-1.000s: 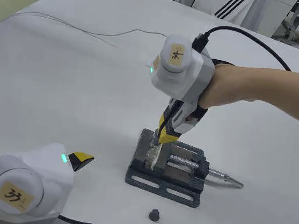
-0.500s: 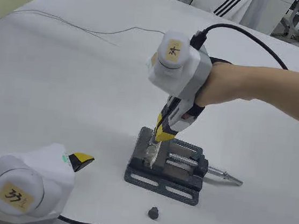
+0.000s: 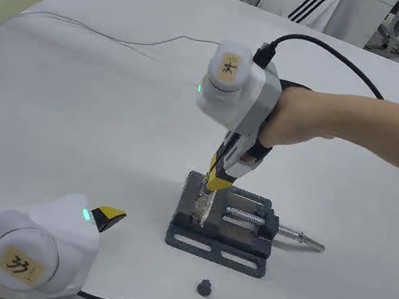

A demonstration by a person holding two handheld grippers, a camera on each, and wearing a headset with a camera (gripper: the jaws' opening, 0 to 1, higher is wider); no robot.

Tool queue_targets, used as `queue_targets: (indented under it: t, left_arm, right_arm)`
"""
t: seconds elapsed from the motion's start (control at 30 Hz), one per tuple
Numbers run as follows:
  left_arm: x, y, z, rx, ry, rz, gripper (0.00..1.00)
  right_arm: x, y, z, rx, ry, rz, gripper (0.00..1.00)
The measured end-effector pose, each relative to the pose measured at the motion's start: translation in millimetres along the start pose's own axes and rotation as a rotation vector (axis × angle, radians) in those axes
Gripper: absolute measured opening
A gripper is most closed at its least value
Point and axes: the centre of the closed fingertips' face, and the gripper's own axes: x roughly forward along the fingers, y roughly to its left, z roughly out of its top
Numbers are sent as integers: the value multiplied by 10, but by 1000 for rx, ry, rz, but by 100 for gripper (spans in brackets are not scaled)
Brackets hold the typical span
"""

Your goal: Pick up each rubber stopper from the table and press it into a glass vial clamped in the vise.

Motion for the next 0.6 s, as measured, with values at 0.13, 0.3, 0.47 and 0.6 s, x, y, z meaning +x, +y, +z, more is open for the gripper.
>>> queue_targets:
  t: [0.13, 0.3, 0.47, 0.6]
  left_arm:
    - [8, 2, 7, -3, -2, 1, 90]
    - [30, -4, 6, -1, 3, -5, 90]
    - [71, -6, 19, -2, 5, -9, 90]
    - [94, -5, 24, -7, 1, -11, 90]
  right_arm:
    - [2, 1, -12, -16, 5, -5, 0]
    - [7, -8, -18, -8, -5, -8, 0]
    - [23, -20, -12, -50, 23, -19, 0]
    - [29, -51, -20, -33, 9, -12, 0]
